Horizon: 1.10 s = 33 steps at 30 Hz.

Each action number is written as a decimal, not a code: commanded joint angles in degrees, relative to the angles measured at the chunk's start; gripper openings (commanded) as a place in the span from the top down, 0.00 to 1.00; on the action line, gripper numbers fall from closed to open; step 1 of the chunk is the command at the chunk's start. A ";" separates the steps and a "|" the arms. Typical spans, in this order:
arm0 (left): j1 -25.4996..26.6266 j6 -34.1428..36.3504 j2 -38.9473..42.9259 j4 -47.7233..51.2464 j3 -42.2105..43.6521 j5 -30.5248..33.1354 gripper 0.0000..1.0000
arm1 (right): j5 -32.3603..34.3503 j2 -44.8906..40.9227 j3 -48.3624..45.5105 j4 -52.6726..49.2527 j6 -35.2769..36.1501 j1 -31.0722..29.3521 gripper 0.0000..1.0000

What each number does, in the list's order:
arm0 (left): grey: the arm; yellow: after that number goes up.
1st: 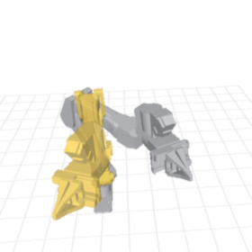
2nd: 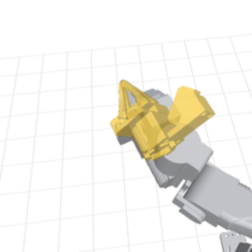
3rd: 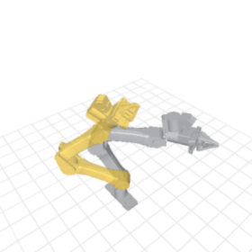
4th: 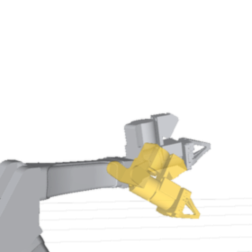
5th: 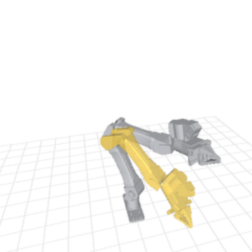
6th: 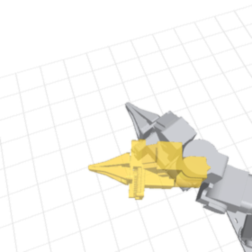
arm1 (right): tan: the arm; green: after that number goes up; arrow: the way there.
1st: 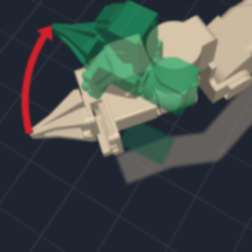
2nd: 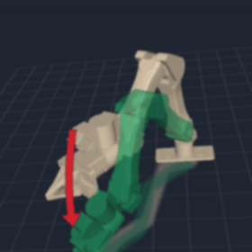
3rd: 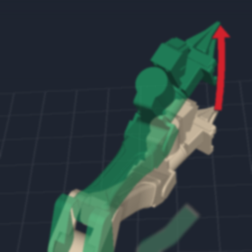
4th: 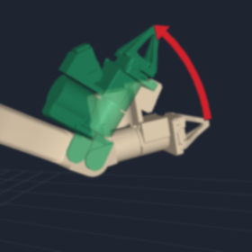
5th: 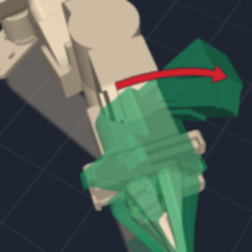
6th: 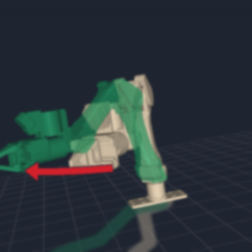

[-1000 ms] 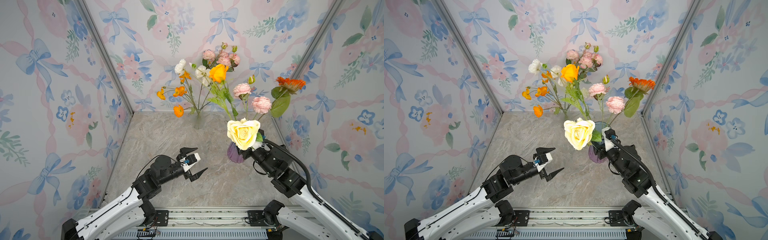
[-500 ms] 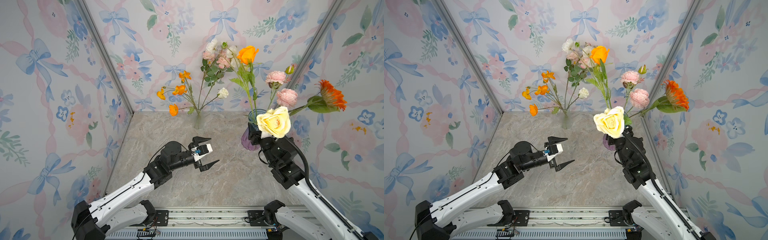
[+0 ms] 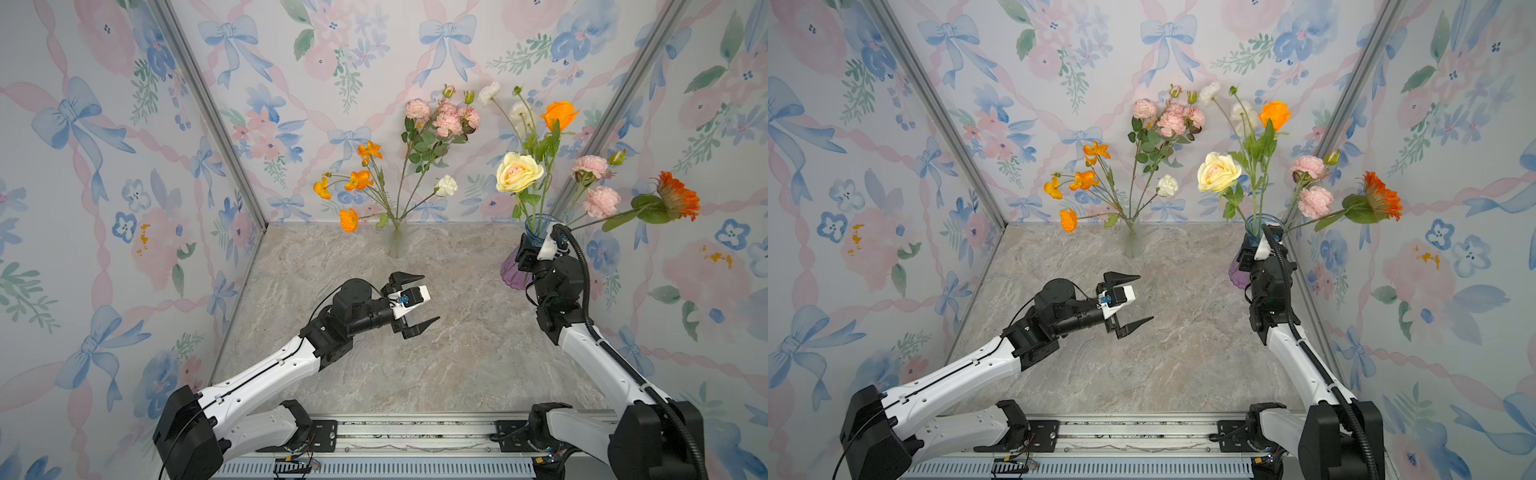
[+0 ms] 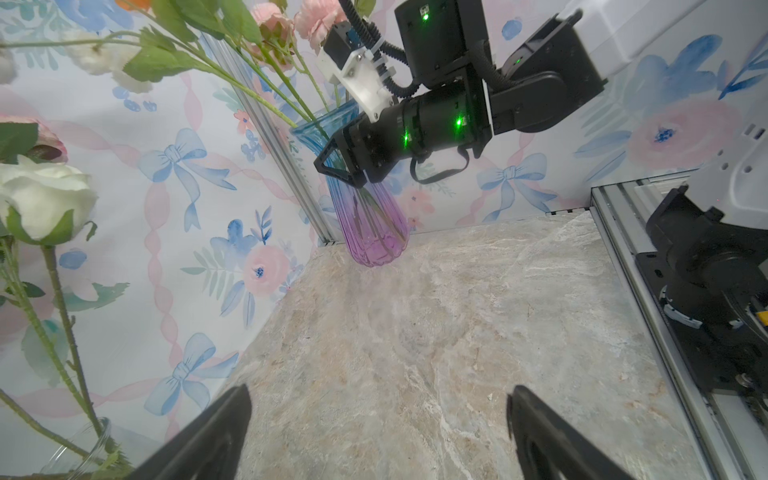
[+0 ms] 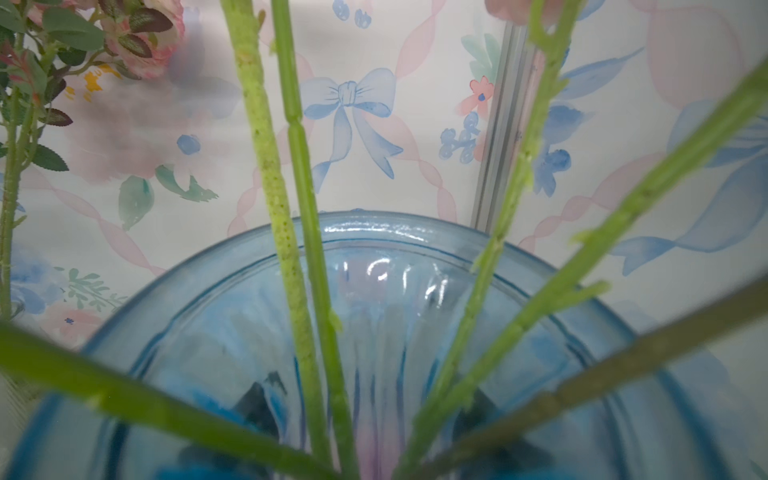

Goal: Arrange the flowers into the vase
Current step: 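Carry the vase with right gripper farther from the robot while left gripper draws back, then set the vase down on the table and open right gripper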

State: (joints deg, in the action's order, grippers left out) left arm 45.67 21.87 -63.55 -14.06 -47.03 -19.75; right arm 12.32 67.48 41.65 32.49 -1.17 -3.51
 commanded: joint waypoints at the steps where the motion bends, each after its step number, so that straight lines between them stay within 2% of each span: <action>1: -0.65 -0.94 -1.11 -1.49 0.20 0.51 0.02 | -2.75 1.81 0.45 21.45 -1.61 0.96 0.63; 4: -1.19 -1.21 -1.67 -1.14 -0.19 -0.19 0.02 | -2.73 6.47 0.45 25.88 -0.03 1.18 0.63; 8: -1.70 -1.29 -1.86 -1.12 -0.08 -0.18 0.02 | -2.04 16.26 -0.36 40.40 1.33 1.21 0.64; 11: -2.67 -1.33 -2.25 -1.14 -0.34 -0.83 0.02 | -1.99 23.05 1.30 46.37 2.96 1.22 0.64; 15: -4.42 -2.44 -2.59 -1.30 -0.79 -2.64 0.02 | -2.65 29.05 4.90 46.15 3.90 1.05 0.64; 22: -5.31 -2.13 -2.26 -1.32 -0.48 -2.02 0.02 | -2.15 36.01 9.41 45.96 5.29 0.00 0.63; 33: -6.28 -2.37 -2.59 -1.32 -0.61 -2.66 0.02 | -0.28 42.98 13.28 46.14 4.59 -1.48 0.61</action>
State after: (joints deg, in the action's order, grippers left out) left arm 39.72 20.34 -65.84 -14.74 -47.05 -21.10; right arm 10.81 111.09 51.62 67.16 3.33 -4.36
